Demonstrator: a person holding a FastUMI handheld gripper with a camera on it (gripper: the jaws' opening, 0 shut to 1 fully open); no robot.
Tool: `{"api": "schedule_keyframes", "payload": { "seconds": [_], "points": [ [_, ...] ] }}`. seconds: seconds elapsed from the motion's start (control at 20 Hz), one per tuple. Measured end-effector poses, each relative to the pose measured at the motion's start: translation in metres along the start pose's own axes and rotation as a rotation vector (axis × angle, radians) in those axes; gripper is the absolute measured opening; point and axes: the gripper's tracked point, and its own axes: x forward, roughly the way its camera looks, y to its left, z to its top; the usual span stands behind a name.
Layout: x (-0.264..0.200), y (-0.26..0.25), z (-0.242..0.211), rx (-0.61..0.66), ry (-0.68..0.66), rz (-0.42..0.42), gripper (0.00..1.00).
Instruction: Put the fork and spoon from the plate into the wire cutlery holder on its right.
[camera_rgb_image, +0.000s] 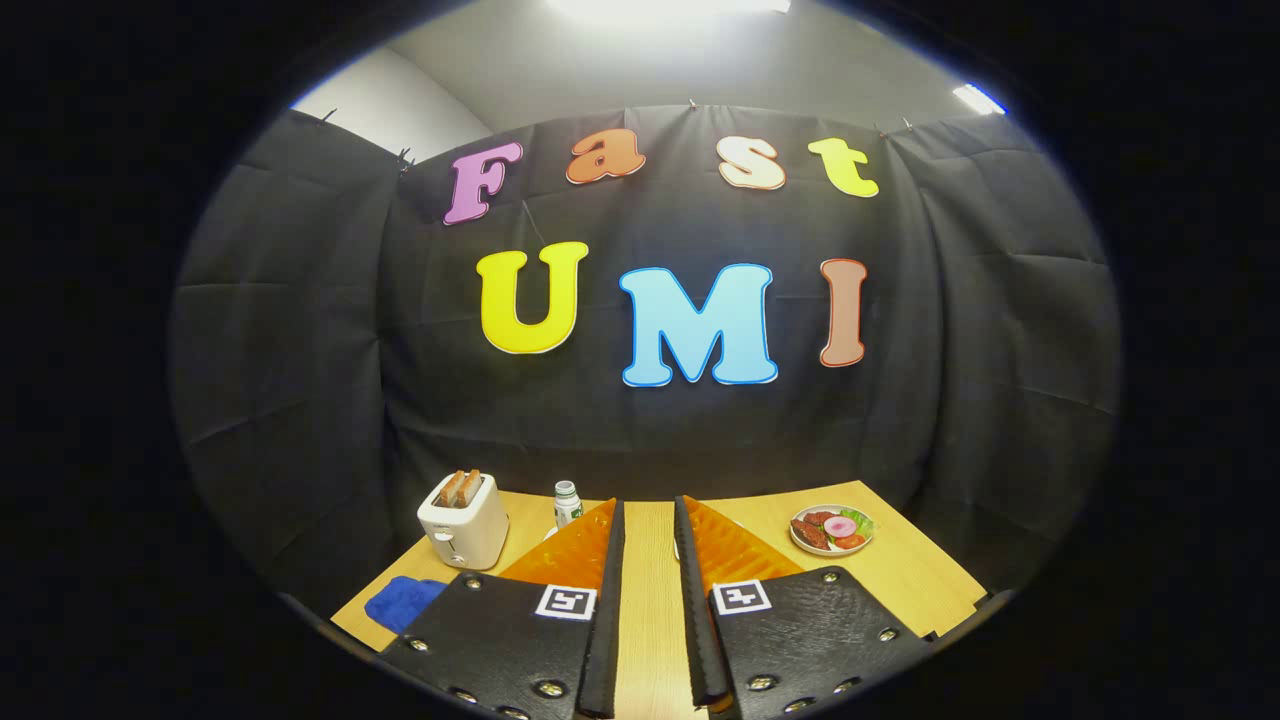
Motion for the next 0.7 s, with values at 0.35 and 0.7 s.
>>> {"api": "schedule_keyframes", "payload": {
  "seconds": [0.35,0.7],
  "points": [
    [0.005,0.003,-0.011,-0.009,0.025,0.012,0.28],
    [0.014,0.043,-0.104,-0.006,0.272,0.15,0.28]
  ]
}}
